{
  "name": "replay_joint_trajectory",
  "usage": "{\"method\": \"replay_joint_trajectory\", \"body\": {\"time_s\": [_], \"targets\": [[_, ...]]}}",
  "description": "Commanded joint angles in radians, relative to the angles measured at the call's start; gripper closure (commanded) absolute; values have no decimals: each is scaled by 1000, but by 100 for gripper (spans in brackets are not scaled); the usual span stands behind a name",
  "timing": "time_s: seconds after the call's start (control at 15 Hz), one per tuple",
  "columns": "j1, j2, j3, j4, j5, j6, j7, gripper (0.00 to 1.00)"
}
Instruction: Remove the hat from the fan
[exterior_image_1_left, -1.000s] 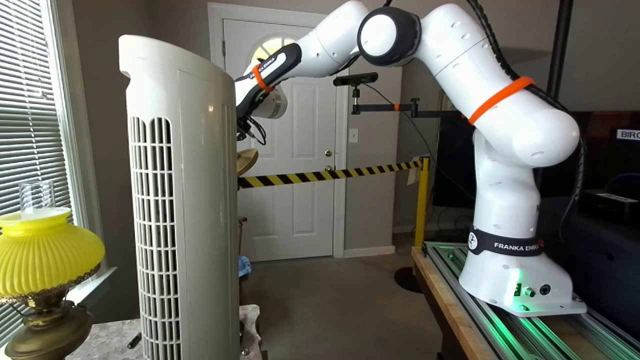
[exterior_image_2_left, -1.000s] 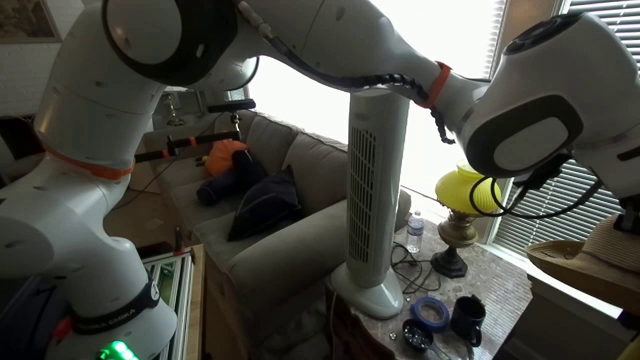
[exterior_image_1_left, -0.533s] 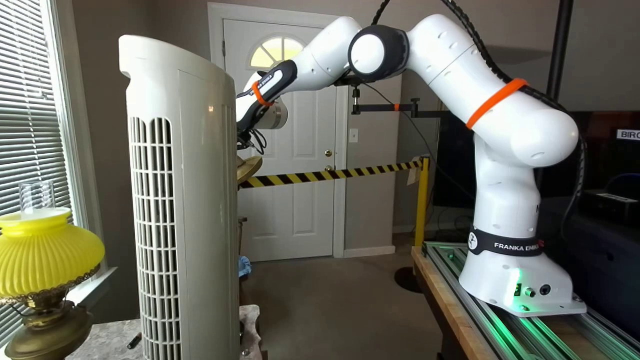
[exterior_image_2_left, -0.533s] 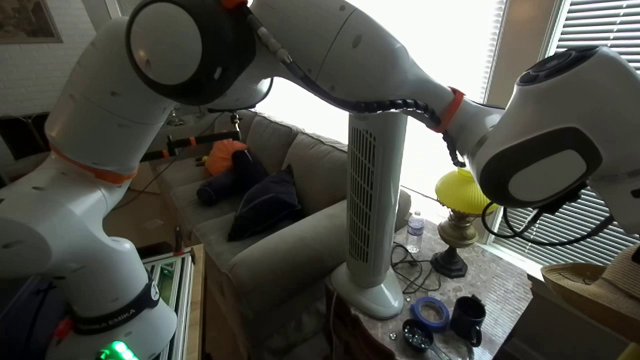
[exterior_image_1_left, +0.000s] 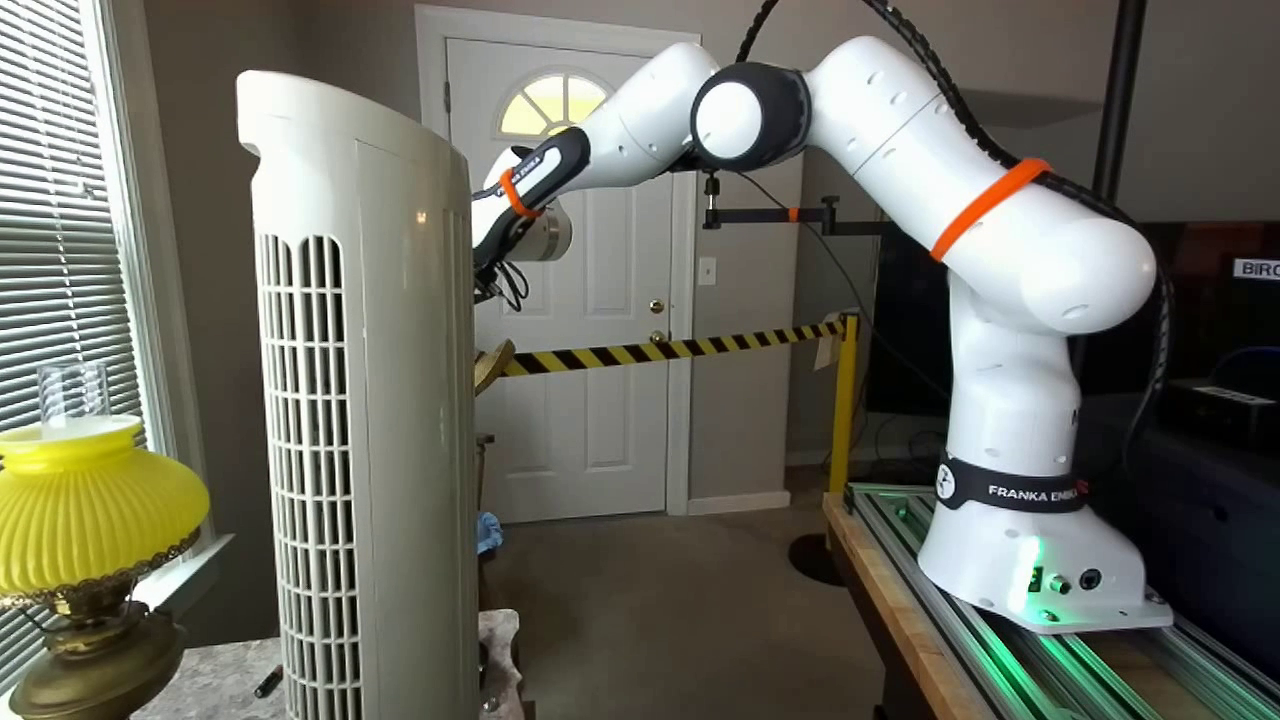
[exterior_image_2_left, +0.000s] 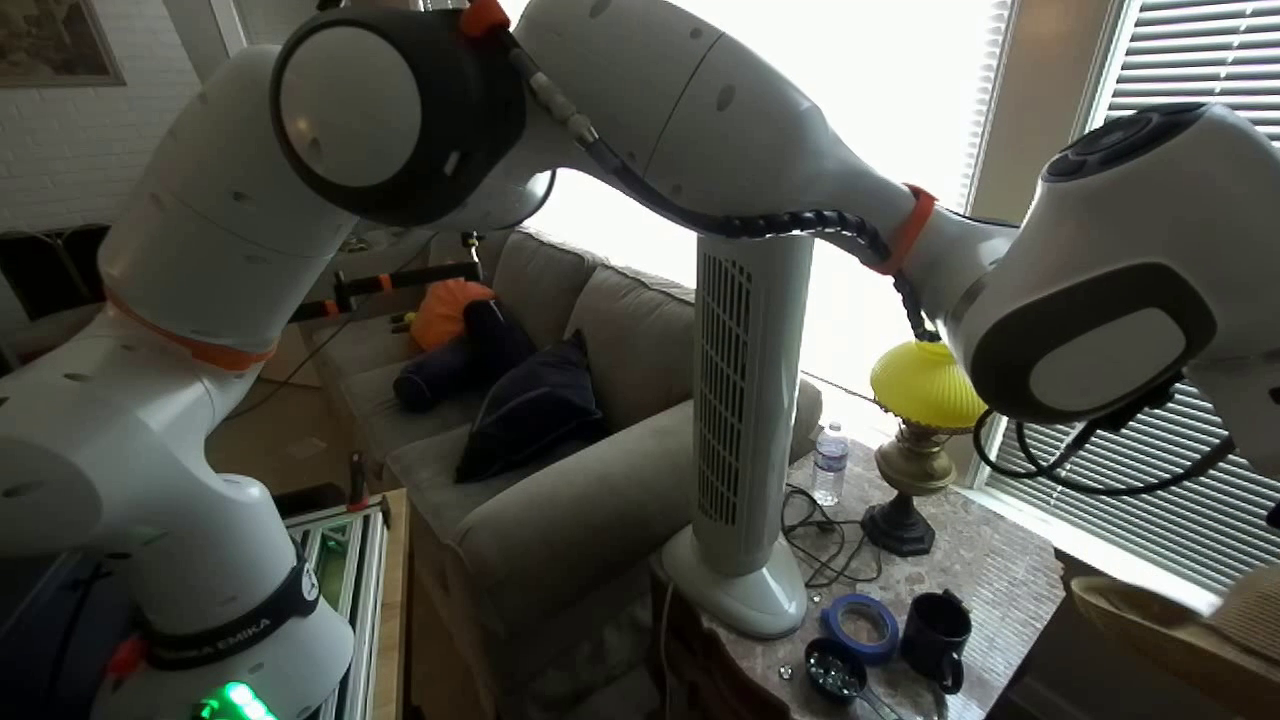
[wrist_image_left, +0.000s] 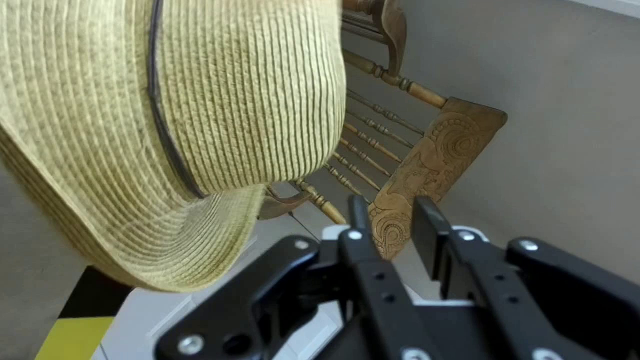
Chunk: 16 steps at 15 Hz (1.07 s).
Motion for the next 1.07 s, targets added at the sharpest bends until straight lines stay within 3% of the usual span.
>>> {"method": "replay_joint_trajectory", "body": {"time_s": [0.0,0.2,0.33,0.6,0.73,1.0], "targets": [[4,-4,-10,37,7,-17,31,39],[-4,-50,6,37,17,-28,18,17],[17,-101,-24,18,2,-112,38,2],[-20,-234,47,-2,25,-329,-77,0],[-17,-283,48,-19,-7,-340,-182,0],[-57,-380,110,-85,39,-315,-488,0]]}}
